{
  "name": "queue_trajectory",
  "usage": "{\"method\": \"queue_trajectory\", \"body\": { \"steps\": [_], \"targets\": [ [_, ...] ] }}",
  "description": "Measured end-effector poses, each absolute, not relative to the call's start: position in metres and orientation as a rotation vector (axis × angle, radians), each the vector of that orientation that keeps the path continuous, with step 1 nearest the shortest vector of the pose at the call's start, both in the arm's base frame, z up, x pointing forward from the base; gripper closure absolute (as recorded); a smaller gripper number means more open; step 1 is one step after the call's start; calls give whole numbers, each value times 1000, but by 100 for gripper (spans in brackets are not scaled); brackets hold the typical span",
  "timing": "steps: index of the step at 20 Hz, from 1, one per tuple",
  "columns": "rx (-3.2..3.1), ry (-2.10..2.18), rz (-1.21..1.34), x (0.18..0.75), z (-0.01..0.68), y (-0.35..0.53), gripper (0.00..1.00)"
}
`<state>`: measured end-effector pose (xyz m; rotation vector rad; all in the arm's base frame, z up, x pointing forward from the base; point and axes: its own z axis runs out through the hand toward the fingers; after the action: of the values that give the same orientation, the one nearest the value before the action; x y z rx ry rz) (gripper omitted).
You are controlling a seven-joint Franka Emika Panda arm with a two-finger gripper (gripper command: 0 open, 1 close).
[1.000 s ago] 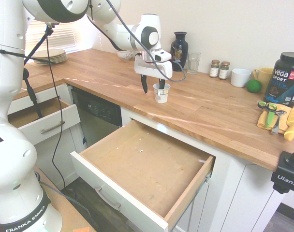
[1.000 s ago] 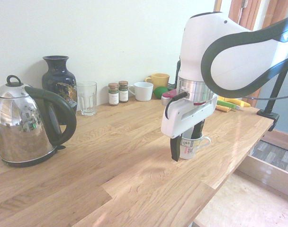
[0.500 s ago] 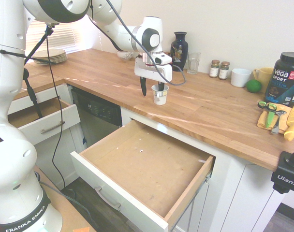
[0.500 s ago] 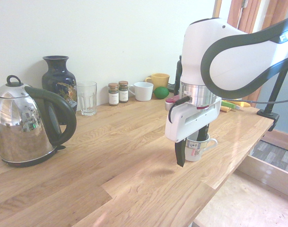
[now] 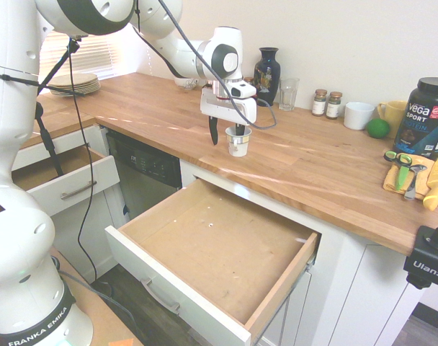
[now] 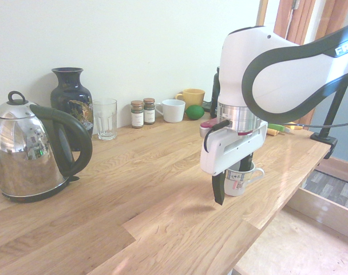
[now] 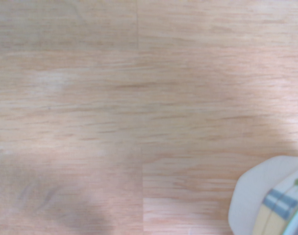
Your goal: Put mug in the drawer
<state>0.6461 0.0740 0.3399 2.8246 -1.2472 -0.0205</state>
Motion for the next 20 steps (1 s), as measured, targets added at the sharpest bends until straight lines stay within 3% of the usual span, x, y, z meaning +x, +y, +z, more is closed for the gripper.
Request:
{"method": "queue_trajectory", "body": {
  "steps": [20],
  "targets": [
    [2820,-1249,-34,643,334,73,100]
  ]
}}
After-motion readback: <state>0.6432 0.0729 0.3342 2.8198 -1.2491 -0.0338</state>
